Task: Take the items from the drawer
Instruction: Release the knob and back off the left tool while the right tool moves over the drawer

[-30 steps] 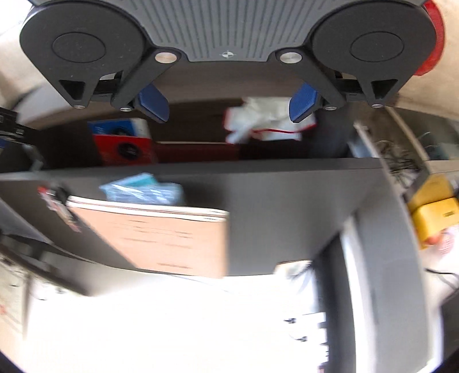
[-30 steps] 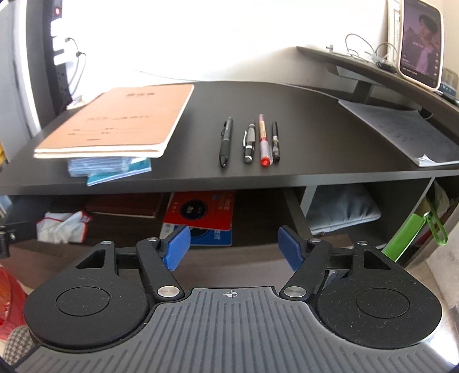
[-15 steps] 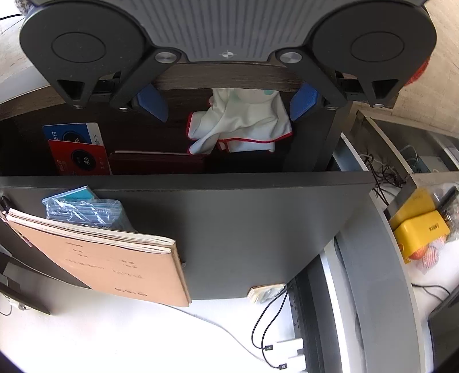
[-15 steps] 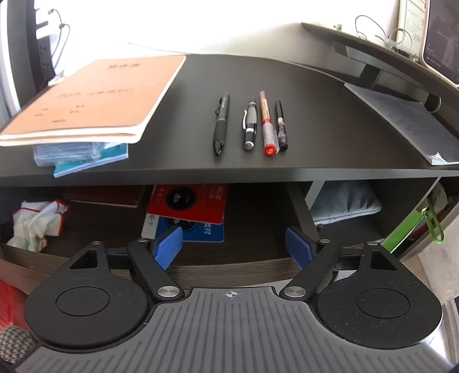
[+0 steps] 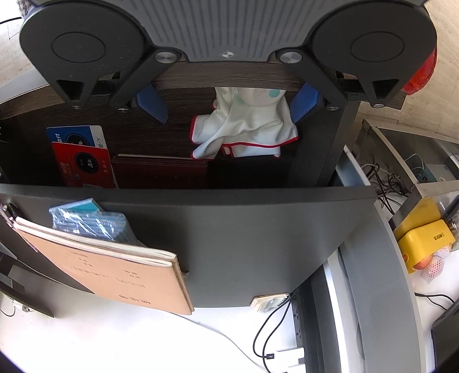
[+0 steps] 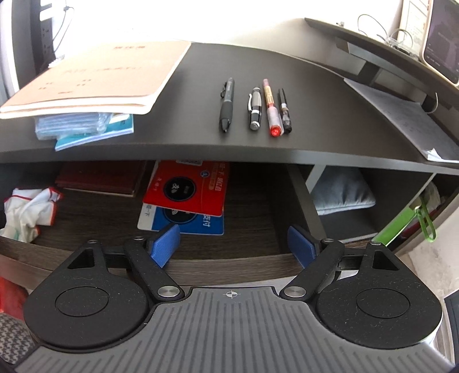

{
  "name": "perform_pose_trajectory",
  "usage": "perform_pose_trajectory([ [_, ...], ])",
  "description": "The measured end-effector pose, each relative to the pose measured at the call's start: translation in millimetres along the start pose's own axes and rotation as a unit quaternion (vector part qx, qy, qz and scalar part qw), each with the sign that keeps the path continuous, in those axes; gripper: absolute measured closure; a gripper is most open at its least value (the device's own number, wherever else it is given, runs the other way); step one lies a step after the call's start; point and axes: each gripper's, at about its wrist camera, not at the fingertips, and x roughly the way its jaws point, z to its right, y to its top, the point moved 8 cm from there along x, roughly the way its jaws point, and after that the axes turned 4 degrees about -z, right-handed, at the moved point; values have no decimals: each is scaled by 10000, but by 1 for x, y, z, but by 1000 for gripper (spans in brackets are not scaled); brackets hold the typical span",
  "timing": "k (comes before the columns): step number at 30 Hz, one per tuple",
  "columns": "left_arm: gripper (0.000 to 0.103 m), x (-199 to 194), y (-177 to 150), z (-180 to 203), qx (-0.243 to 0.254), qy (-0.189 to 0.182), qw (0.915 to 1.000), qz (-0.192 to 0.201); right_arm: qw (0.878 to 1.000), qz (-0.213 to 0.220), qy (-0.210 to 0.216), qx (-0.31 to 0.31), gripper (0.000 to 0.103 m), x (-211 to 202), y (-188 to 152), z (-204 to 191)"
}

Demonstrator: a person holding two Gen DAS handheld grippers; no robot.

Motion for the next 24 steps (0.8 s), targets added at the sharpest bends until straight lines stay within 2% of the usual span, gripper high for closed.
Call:
perform_pose_trajectory([
  [18,10,-33,-44,-1,12,16,10000,18,9998,-79,181,-53,16,-38,-53,3],
  [24,13,-44,-57,2,74,33,10000,-28,9995,-186,248,-82,16,-47,-66,5],
])
